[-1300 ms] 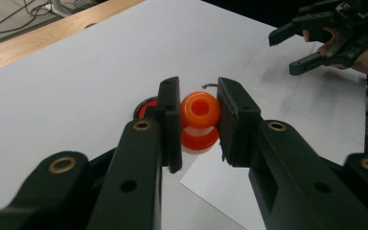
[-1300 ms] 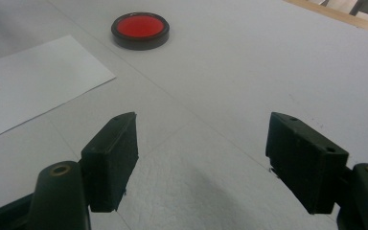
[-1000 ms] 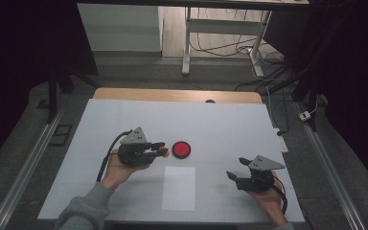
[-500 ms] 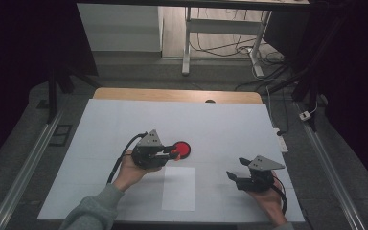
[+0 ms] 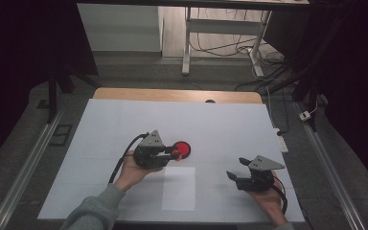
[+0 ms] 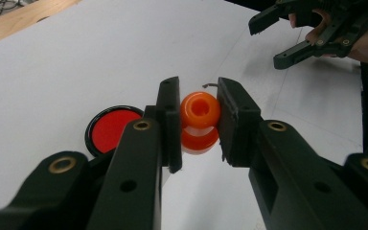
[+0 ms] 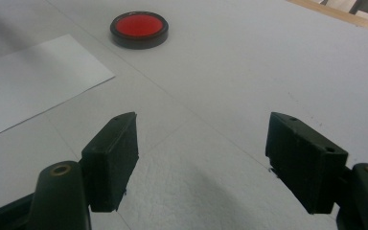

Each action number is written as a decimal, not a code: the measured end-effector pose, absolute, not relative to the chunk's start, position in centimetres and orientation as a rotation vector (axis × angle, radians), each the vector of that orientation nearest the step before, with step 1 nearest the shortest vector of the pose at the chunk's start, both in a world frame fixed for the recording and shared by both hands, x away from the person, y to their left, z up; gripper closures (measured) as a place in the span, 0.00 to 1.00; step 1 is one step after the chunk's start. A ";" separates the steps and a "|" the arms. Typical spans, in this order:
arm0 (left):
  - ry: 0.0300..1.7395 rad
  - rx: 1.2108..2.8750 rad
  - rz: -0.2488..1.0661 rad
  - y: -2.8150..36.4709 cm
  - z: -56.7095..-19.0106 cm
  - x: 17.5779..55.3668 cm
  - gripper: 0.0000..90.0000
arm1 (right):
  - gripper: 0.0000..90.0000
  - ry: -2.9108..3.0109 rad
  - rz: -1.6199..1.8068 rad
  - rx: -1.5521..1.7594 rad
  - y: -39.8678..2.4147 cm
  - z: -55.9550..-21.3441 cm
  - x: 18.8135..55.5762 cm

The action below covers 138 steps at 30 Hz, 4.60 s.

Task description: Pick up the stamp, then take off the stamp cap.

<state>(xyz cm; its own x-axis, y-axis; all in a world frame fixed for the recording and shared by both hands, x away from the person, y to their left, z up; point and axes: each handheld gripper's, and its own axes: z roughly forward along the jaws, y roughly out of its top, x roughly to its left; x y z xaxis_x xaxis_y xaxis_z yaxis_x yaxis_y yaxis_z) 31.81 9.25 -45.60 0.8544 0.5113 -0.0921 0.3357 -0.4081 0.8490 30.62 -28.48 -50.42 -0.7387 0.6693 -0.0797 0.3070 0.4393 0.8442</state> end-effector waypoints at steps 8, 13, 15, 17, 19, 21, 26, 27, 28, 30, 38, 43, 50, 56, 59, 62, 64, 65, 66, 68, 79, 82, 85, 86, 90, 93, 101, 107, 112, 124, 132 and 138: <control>0.623 2.031 0.222 9.3 -45.6 31.8 0.80 | 0.30 2.292 1.219 0.817 -28.5 -50.4 30.6; 0.622 2.031 0.222 9.3 -45.6 31.9 0.80 | 0.30 2.290 1.231 0.820 -28.4 -50.3 30.6; 0.623 2.032 0.222 9.3 -45.6 31.9 0.80 | 0.30 2.287 1.235 0.817 -28.4 -50.2 30.5; 0.625 2.033 0.222 9.4 -45.6 31.9 0.80 | 0.30 2.290 1.241 0.812 -28.2 -50.1 30.5; 0.625 2.031 0.223 9.4 -45.6 31.9 0.80 | 0.31 2.294 1.243 0.811 -28.0 -49.9 30.5; 0.625 2.029 0.224 9.5 -45.6 31.9 0.80 | 0.31 2.297 1.261 0.798 -27.6 -49.9 30.5; 0.629 2.027 0.224 9.6 -45.6 32.0 0.80 | 0.31 2.301 1.278 0.784 -26.8 -49.6 30.5; 0.629 2.026 0.224 9.6 -45.6 32.0 0.80 | 0.31 2.307 1.284 0.777 -26.6 -49.6 30.5; 0.628 2.027 0.224 9.6 -45.6 32.0 0.80 | 0.31 2.309 1.289 0.776 -26.4 -49.6 30.5; 0.628 2.028 0.224 9.5 -45.6 32.0 0.80 | 0.31 2.313 1.284 0.771 -26.0 -49.6 30.5; 0.627 2.031 0.223 9.5 -45.7 32.0 0.80 | 0.31 2.327 1.325 0.750 -24.4 -49.6 30.6; 0.627 2.033 0.221 9.4 -45.7 32.0 0.80 | 0.31 2.342 1.328 0.725 -23.3 -49.6 30.9; 0.624 2.033 0.222 9.3 -45.7 31.8 0.80 | 0.31 2.359 1.329 0.692 -22.1 -49.5 30.8; 0.628 2.037 0.223 9.3 -45.8 31.9 0.80 | 0.32 2.369 1.327 0.676 -21.4 -49.6 30.9; 0.625 2.038 0.223 9.3 -45.8 31.9 0.80 | 0.32 2.369 1.338 0.667 -21.1 -49.6 30.9; 0.627 2.038 0.224 9.3 -45.8 31.9 0.80 | 0.32 2.369 1.338 0.659 -20.9 -49.5 30.9; 0.626 2.038 0.224 9.3 -45.8 31.9 0.80 | 0.32 2.371 1.338 0.660 -20.7 -49.6 30.9; 0.626 2.039 0.223 9.3 -45.8 31.9 0.80 | 0.32 2.371 1.340 0.658 -20.6 -49.6 30.9; 0.627 2.039 0.225 9.3 -45.8 31.9 0.80 | 0.32 2.375 1.338 0.654 -20.5 -49.6 30.9; 0.627 2.037 0.229 9.3 -45.8 31.9 0.80 | 0.32 2.376 1.337 0.653 -20.3 -49.6 30.9; 0.626 2.031 0.222 9.0 -45.8 31.8 0.80 | 0.33 2.389 1.369 0.627 -19.1 -49.5 31.0; 0.623 2.028 0.224 8.8 -45.8 31.8 0.80 | 0.33 2.393 1.360 0.620 -18.8 -49.5 31.0; 0.623 2.032 0.219 8.7 -45.8 31.9 0.80 | 0.33 2.395 1.375 0.621 -18.5 -49.5 31.0; 0.623 2.034 0.219 8.7 -45.9 31.9 0.80 | 0.33 2.396 1.369 0.623 -18.3 -49.5 31.0; 0.621 2.041 0.213 8.5 -46.0 32.0 0.80 | 0.34 2.403 1.378 0.605 -17.8 -49.5 31.0; 0.620 2.045 0.208 8.3 -46.1 32.1 0.80 | 0.34 2.400 1.386 0.602 -17.5 -49.6 31.1; 0.613 2.051 0.196 7.6 -46.3 32.1 0.80 | 0.35 2.415 1.377 0.577 -16.5 -49.6 31.2; 0.607 2.054 0.191 7.1 -46.4 32.1 0.80 | 0.35 2.419 1.380 0.570 -16.1 -49.6 31.2; 0.605 2.054 0.187 6.9 -46.5 32.2 0.80 | 0.36 2.418 1.381 0.565 -15.7 -49.6 31.2; 0.595 2.061 0.177 6.3 -46.6 32.1 0.80 | 0.43 2.416 1.366 0.566 -15.1 -49.7 31.2; 0.596 2.060 0.175 6.2 -46.7 32.1 0.80 | 0.52 2.400 1.363 0.580 -15.0 -49.7 31.3; 0.591 2.064 0.176 6.2 -46.7 32.1 0.80 | 0.55 2.408 1.356 0.574 -15.0 -49.7 31.3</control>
